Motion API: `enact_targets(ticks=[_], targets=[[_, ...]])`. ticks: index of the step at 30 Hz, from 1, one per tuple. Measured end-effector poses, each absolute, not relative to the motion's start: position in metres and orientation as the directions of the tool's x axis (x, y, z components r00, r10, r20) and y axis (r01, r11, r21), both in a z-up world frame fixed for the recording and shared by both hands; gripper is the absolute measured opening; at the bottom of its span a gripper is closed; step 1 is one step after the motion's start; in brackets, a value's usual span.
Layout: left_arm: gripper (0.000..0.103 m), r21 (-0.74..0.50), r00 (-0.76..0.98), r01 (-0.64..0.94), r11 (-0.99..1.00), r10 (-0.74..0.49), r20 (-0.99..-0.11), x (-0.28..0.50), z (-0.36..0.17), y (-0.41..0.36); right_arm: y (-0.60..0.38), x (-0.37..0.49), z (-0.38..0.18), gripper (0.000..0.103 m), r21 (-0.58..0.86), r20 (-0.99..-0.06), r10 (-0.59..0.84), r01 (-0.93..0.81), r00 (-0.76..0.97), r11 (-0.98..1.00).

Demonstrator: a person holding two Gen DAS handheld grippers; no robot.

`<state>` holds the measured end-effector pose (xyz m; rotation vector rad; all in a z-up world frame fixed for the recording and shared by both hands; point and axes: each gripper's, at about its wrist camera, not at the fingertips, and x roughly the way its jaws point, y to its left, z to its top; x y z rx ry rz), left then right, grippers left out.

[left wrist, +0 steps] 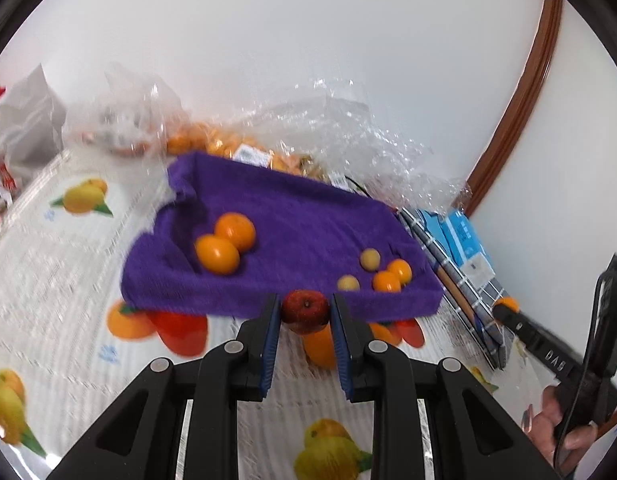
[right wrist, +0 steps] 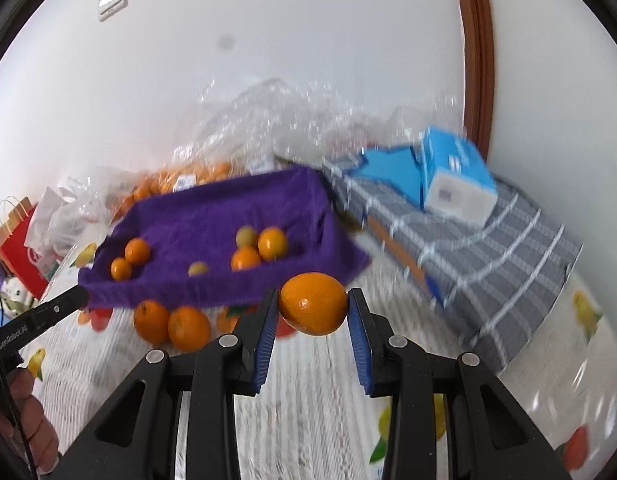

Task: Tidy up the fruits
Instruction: 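Lift both held fruits and carry them over the purple towel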

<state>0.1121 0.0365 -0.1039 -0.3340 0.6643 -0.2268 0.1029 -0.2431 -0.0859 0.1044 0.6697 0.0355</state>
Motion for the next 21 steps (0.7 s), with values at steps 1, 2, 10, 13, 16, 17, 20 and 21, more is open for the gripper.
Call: enact_targets(ticks=[1,2,10,13,16,17,20,21], targets=[[0.024,-0.364,0.769,0.098,0.926,-0.302,-0.563,0.114,-0.102,0.037,-0.241,0.106,-0.081,0.034,0.097,-0.612,0.059,0.001,0.788,0.995],[0.024,-0.349,0.773,0.094,0.932,-0.289,-0.565,0.116,-0.1,0.039,-0.237,0.11,-0.076,0.034,0.088,-0.606,0.052,0.002,0.794,0.996],[0.024,-0.359,0.775,0.067,0.931,-0.275,-0.57,0.139,-0.089,0.056,-0.217,0.129,-0.054,0.034,0.044,-0.588,0.02,0.008,0.809,0.999],[0.024,-0.33,0.782,0.068,0.942,-0.256,-0.569,0.147,-0.086,0.054,-0.214,0.136,-0.05,0.034,0.061,-0.575,0.042,-0.008,0.817,0.998],[0.024,-0.33,0.782,0.063,0.942,-0.252,-0.57,0.154,-0.084,0.054,-0.213,0.144,-0.048,0.034,0.06,-0.571,0.041,-0.008,0.82,0.998],[0.024,-0.333,0.781,0.062,0.941,-0.254,-0.57,0.156,-0.084,0.054,-0.212,0.147,-0.048,0.034,0.06,-0.571,0.041,-0.008,0.82,0.998],[0.024,-0.335,0.781,0.056,0.94,-0.251,-0.572,0.162,-0.085,0.052,-0.215,0.155,-0.048,0.034,0.068,-0.574,0.05,-0.014,0.817,0.998],[0.024,-0.335,0.779,0.055,0.941,-0.25,-0.575,0.164,-0.086,0.051,-0.217,0.157,-0.049,0.034,0.077,-0.576,0.059,-0.017,0.815,0.997]])
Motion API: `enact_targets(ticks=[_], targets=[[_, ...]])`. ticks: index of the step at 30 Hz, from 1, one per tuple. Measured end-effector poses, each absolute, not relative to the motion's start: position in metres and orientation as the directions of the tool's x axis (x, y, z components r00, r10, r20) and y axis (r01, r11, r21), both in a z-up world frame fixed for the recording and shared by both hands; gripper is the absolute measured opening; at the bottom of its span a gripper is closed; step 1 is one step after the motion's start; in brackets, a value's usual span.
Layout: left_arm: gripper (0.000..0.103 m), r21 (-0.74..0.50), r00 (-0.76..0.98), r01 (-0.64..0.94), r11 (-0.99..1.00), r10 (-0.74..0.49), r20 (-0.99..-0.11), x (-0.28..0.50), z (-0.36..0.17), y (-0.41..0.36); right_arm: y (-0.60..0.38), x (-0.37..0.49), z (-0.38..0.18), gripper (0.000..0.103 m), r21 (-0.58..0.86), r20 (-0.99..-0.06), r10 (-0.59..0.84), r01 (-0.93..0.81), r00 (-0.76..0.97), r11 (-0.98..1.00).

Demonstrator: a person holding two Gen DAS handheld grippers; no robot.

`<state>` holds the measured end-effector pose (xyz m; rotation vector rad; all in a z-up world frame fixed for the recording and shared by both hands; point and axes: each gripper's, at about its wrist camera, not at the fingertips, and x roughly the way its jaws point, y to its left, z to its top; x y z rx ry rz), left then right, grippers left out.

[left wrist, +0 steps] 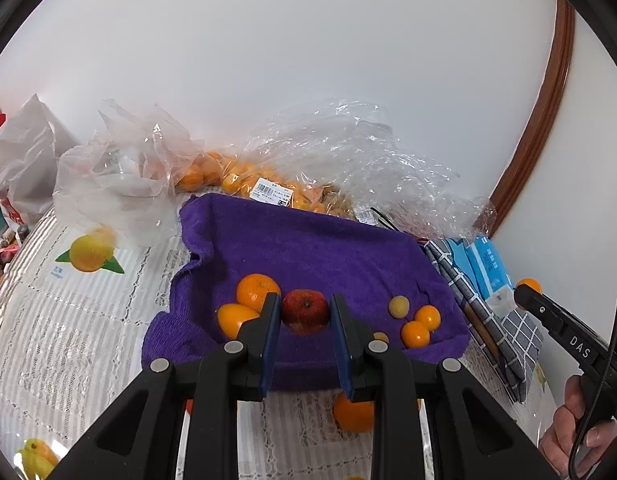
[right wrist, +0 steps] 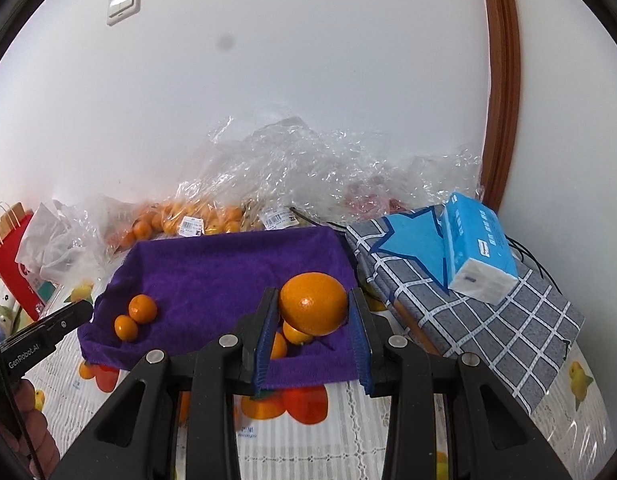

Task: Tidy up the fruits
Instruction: 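Lift both held fruits and carry them over the purple towel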

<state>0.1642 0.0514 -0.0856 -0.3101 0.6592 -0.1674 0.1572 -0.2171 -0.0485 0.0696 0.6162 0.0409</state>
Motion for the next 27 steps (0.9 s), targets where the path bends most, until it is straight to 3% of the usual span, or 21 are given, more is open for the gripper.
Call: enact_targets(ticks=[19,27], targets=[[0.024,-0.315,0.765,0.045,0.948,-0.236,-0.6,0.206,-0.094,0.051,-0.227,0.216,-0.067,0.034,0.079,-0.643,0.055,-0.005,0.764,0.997],[0.024,-0.306,0.741,0.063,0.95,-0.25,-0.624,0.225,-0.1,0.038,-0.232,0.24,-0.08,0.035,0.133,-0.653,0.138,-0.067,0.745,0.989]])
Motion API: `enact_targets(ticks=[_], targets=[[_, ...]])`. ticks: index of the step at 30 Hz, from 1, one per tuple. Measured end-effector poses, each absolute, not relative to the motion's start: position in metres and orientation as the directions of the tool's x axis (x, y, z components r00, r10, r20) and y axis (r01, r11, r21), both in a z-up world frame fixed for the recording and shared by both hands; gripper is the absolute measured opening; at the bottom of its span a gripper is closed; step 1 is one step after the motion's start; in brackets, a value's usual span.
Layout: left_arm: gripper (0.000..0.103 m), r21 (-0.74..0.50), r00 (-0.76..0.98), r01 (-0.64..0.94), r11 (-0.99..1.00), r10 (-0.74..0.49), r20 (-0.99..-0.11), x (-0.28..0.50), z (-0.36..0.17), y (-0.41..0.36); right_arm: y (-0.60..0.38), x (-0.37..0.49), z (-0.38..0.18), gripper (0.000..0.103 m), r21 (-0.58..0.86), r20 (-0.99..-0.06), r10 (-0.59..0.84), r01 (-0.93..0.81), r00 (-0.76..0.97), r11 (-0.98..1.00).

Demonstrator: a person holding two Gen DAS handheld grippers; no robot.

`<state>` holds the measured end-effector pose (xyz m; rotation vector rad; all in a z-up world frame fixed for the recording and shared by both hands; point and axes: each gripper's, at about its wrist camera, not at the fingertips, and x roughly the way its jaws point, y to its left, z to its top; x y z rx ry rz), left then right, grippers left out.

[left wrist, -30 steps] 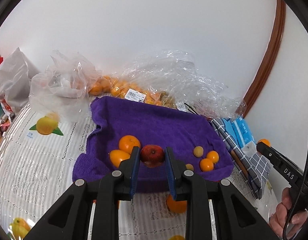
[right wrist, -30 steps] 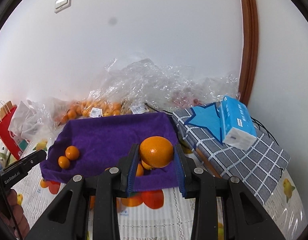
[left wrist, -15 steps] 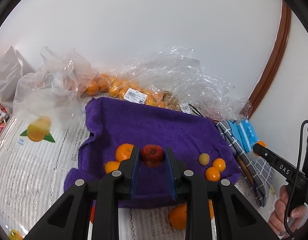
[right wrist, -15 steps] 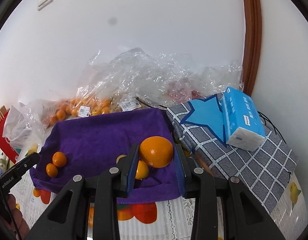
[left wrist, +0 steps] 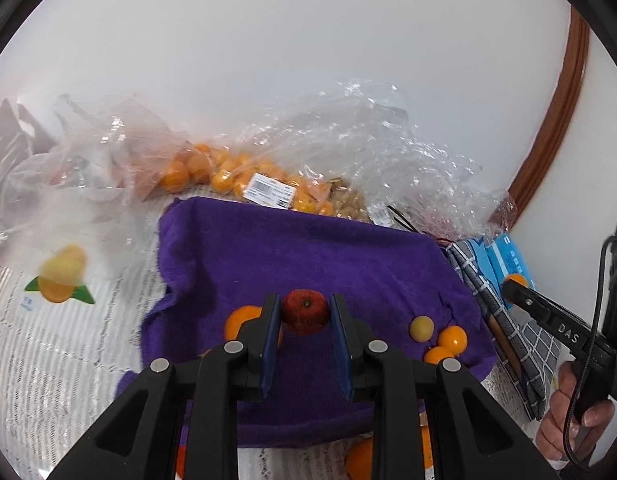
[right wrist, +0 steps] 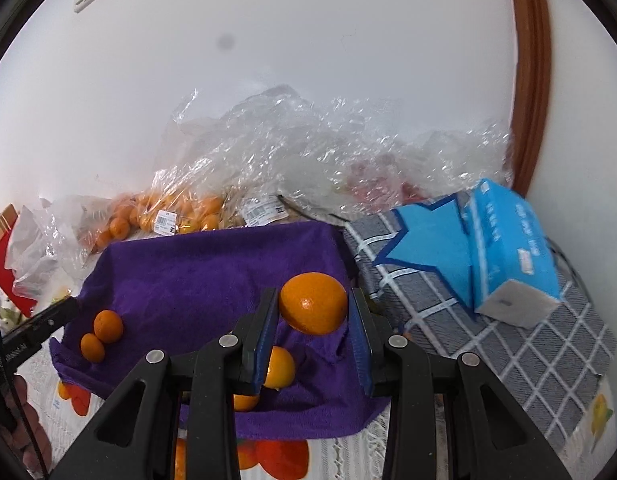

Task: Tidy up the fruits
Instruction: 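Lift both held fruits and carry them over the purple towel, then open both grippers to drop the red fruit and orange on the towel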

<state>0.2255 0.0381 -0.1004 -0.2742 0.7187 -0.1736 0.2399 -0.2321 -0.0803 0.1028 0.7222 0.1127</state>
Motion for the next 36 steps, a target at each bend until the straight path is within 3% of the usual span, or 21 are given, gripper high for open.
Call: enact_targets(ticks=[26,31,36], targets=[[0.024,-0.312,0.633,0.094,0.945,-0.299,-0.715,0.235,-0.15,0.021,-0.199,0.286,-0.149,0.035,0.136,-0.761,0.194,-0.14,0.619,0.981],[0.041,-0.3,0.623,0.11,0.948,-0.301,-0.722,0.232,-0.144,0.02,-0.204,0.261,-0.137,0.049,0.114,-0.743,0.158,-0.111,0.651,0.987],[0.05,-0.302,0.658,0.135,0.944,-0.313,-0.685,0.204,-0.125,0.033,-0.202,0.208,-0.116,0.05,0.147,-0.712,0.216,-0.159,0.668,0.976]])
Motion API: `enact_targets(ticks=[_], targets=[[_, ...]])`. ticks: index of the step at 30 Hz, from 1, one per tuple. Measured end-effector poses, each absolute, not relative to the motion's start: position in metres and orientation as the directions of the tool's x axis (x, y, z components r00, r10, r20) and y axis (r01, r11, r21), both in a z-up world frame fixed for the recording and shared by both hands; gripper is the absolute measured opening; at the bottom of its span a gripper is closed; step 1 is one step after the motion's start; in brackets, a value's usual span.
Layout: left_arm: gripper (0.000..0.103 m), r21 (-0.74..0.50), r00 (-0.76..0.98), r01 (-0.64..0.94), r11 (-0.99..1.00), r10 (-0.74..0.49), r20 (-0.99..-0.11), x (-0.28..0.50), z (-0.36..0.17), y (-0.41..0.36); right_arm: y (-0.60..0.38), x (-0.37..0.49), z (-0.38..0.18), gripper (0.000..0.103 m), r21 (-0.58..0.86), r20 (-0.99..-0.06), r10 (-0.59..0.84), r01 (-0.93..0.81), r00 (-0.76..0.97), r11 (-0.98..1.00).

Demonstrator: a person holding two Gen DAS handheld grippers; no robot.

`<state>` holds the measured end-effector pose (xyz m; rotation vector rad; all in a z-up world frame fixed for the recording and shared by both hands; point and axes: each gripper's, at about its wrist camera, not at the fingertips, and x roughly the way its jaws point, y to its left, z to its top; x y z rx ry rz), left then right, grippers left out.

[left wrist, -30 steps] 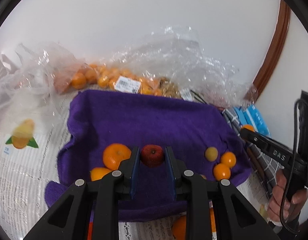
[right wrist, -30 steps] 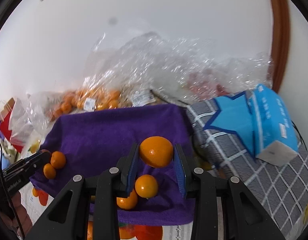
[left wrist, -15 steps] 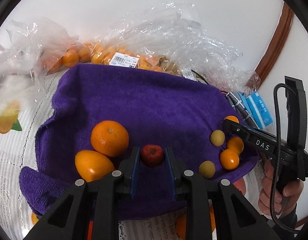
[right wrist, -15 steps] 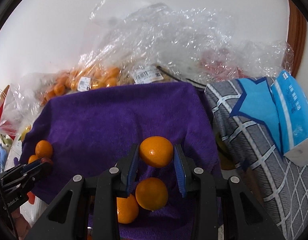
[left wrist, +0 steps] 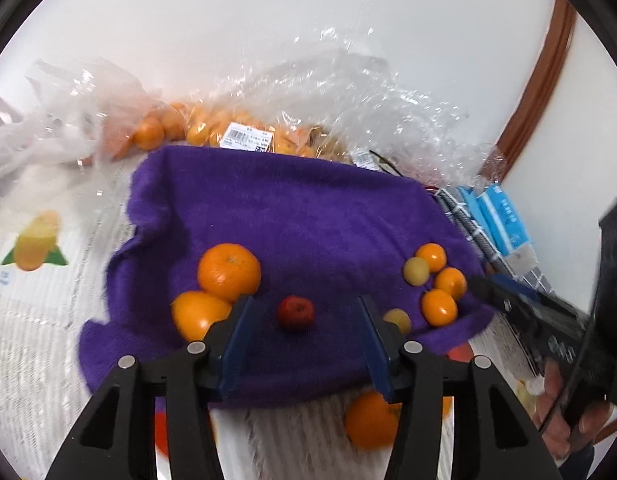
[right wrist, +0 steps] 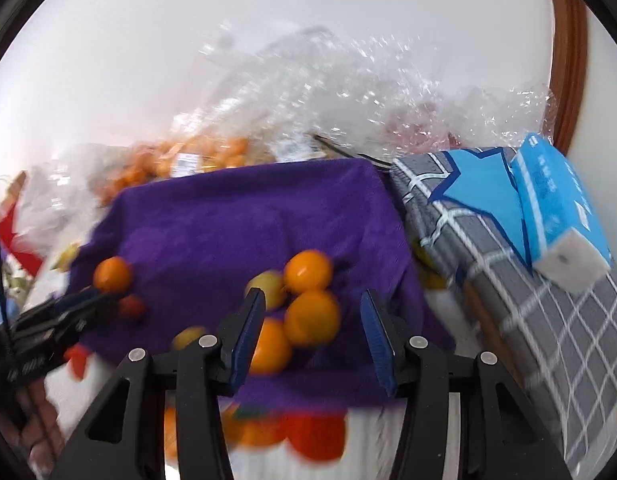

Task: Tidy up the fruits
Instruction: 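Open both grippers to drop the red fruit and orange on the towel, then grasp a large orange with the left gripper while the right gripper grasps another orange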

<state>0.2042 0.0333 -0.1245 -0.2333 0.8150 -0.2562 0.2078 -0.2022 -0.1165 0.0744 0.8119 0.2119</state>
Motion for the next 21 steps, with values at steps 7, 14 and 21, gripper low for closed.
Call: enact_targets(ticks=[7,14,21], targets=[[0.05,-0.295,0.675,0.123,0.948,-0.298,-0.675,0.163,-0.122,0.06,-0.163,0.148,-0.131,0.05,0.132,-0.704,0.334,-0.347,0.627,0.929],[0.05,-0.268,0.655,0.175,0.947,-0.315,-0.687,0.15,-0.123,0.051,-0.149,0.149,-0.163,0.05,0.133,-0.758,0.339,-0.377,0.557,0.917],[0.05,-0.319,0.577,0.286,0.904,-0.428,-0.696,0.157,-0.133,0.017,-0.168,0.141,-0.156,0.041,0.126,-0.726,0.33,-0.354,0.604,0.927]])
